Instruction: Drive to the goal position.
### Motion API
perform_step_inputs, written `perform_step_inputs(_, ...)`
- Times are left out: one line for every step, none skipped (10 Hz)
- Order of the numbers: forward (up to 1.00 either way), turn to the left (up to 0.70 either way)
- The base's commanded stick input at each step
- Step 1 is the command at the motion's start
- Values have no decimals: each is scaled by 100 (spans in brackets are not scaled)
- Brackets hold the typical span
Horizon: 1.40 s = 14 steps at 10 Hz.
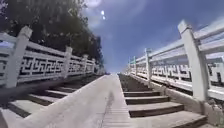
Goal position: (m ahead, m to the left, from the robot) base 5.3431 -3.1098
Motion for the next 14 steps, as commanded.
perform_step_inputs(45, 0)
perform_step_inputs(45, 0)
perform_step_inputs(45, 0)
perform_step_inputs(45, 0)
perform_step_inputs(45, 0)
perform_step_inputs(45, 0)
perform_step_inputs(45, 0)
perform_step_inputs(45, 0)
perform_step_inputs(45, -15)
perform_step_inputs(45, -26)
perform_step_inputs(45, -21)
perform_step_inputs(45, -1)
perform_step_inputs(45, 0)
perform_step_inputs(45, 0)
